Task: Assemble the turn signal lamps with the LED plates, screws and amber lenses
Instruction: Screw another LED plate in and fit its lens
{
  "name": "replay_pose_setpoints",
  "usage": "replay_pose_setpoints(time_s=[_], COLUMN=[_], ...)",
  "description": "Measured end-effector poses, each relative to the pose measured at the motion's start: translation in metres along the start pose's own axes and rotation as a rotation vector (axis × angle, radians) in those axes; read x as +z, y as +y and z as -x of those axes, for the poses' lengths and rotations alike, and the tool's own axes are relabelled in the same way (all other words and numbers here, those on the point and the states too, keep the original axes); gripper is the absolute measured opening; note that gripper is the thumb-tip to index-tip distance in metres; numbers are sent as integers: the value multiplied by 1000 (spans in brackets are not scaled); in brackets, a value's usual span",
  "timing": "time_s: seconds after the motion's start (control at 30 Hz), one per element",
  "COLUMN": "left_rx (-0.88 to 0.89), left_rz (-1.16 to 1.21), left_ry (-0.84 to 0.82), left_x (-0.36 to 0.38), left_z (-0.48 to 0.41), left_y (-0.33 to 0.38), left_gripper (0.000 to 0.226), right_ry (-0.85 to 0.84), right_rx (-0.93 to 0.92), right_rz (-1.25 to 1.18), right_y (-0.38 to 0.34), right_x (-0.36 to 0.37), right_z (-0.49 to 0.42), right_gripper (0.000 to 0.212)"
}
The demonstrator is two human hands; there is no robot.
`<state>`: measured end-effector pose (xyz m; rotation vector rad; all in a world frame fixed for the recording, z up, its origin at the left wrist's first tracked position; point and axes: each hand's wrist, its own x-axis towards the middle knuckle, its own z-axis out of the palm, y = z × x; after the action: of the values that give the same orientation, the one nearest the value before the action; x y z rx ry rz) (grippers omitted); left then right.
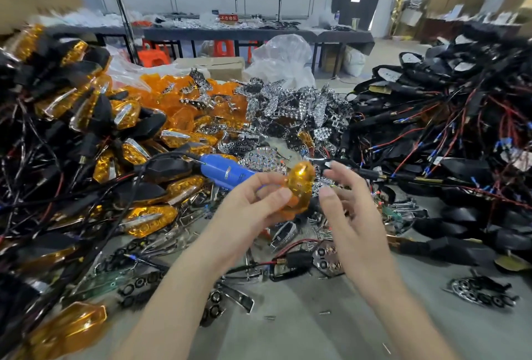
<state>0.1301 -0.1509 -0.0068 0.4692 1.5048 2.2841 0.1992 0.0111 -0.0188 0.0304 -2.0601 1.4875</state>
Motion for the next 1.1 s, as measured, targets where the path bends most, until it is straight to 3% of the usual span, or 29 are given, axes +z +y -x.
replay_pose_setpoints(time_s=[0.07,0.17,0.27,0.33,0.5,0.67,0.83,0.97,1.1], left_rx=[5,66,227,334,267,206,267,285,206], left_rz=[-98,-249,-725,-1101,-1571,-1668,-1671,-1555,-1294], left_ry=[-55,-20,105,127,-72,-92,-75,-11,161], left_x=[6,10,2,-5,-8,-12,-9,-13,-18], left_z=[2,3,4,5,0,-1,0,-1,-1], left_y=[-6,-9,-13,-15,-26,-26,-23,-19,-16], left_gripper=[34,31,10,5,36,38,28,22,22], right_ry=[-96,-93,-10,83,176,187,183,140,117], right_rx=[-1,-32,56,134,312,434,486,513,512], right_rz=[-72,-73,-240,-343,-731,-929,-991,-1018,-999], right_y=[-3,1,8,10,14,22,24,19,16], right_x=[10,19,15,6,-14,-22,-26,-25,-23], right_z=[-9,-18,-24,-32,-44,-44,-45,-45,-45], right_gripper=[33,15,6,11,18,20,25,46,44])
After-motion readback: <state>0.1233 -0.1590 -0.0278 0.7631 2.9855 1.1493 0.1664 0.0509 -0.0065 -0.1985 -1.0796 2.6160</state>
